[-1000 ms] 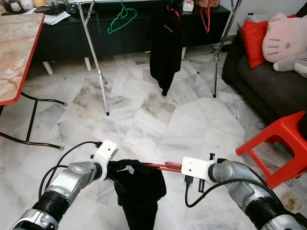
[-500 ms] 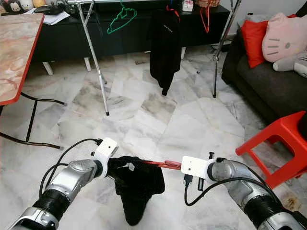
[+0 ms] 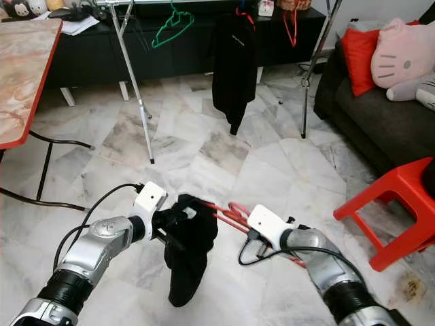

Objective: Hang hanger

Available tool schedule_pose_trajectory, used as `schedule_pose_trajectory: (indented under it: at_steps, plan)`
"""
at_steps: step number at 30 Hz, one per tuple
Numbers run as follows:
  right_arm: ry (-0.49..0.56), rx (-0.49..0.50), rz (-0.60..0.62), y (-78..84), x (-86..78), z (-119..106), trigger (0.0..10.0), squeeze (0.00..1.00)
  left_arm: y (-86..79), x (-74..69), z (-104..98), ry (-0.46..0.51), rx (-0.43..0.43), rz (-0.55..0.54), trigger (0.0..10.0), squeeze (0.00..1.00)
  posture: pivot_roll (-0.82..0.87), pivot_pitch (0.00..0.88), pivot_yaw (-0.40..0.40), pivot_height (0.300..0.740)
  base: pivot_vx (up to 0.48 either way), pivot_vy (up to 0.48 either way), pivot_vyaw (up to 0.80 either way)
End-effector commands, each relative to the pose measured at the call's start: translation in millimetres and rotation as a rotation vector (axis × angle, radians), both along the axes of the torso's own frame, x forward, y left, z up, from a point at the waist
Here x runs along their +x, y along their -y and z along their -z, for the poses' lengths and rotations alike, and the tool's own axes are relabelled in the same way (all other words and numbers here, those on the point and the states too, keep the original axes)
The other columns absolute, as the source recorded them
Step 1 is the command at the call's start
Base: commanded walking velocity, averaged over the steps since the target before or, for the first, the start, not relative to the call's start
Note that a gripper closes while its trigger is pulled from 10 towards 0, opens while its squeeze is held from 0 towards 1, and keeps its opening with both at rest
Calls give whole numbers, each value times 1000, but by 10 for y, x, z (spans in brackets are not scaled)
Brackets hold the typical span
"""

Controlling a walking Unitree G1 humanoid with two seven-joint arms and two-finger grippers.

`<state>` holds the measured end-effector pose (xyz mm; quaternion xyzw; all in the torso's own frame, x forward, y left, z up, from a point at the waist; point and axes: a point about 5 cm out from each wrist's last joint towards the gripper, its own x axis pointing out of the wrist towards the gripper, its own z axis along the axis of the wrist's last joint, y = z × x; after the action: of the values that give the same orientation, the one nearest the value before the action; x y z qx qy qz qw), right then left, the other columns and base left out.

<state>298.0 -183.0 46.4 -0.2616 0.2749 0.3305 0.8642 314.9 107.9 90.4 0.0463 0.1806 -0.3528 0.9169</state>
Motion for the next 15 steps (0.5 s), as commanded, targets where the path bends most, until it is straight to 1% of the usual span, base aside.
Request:
schedule_pose_trajectory:
  at_steps: [1, 3, 4, 5, 7, 8, 9, 10, 12, 14, 15]
  plan:
    - [39, 28, 51, 64, 39, -80, 0, 0, 25, 22, -89, 47, -17, 6, 10000, 0, -129, 78, -61, 740, 0, 0, 0]
    - [100, 48, 75, 4, 85, -126, 0, 0, 50, 74, -160, 111, -30, -44, 10000, 0, -130, 71, -60, 740, 0, 0, 0]
    - [100, 48, 75, 4, 85, -126, 0, 0, 50, 74, -160, 111, -30, -44, 10000, 0, -130, 71, -60, 740, 0, 0, 0]
    - [159, 62, 115, -8, 143, -181, 0, 0, 75, 101, -218, 152, -33, -60, 10000, 0, -129, 67, -58, 740, 0, 0, 0]
    - [193, 76, 138, -16, 175, -215, 0, 0, 91, 116, -253, 178, -29, -67, 10000, 0, -128, 66, -57, 740, 0, 0, 0]
    - [226, 88, 156, -25, 203, -248, 0, 0, 106, 126, -279, 200, -24, -68, 10000, 0, -125, 62, -57, 740, 0, 0, 0]
    - [283, 113, 181, -55, 247, -307, 0, 0, 138, 139, -334, 238, -27, -66, 10000, 0, -123, 55, -54, 740, 0, 0, 0]
    - [305, 124, 188, -72, 263, -332, 0, 0, 153, 144, -360, 254, -32, -64, 10000, 0, -123, 55, -54, 740, 0, 0, 0]
    - [324, 149, 199, -117, 283, -354, 0, 0, 186, 155, -434, 302, -48, -61, 10000, 0, -121, 48, -52, 740, 0, 0, 0]
    - [296, 163, 194, -171, 276, -307, 0, 0, 213, 174, -532, 354, -77, -76, 10000, 0, -121, 48, -52, 740, 0, 0, 0]
    - [282, 151, 191, -192, 265, -265, 0, 0, 229, 181, -590, 380, -99, -80, 10000, 0, -121, 48, -52, 740, 0, 0, 0]
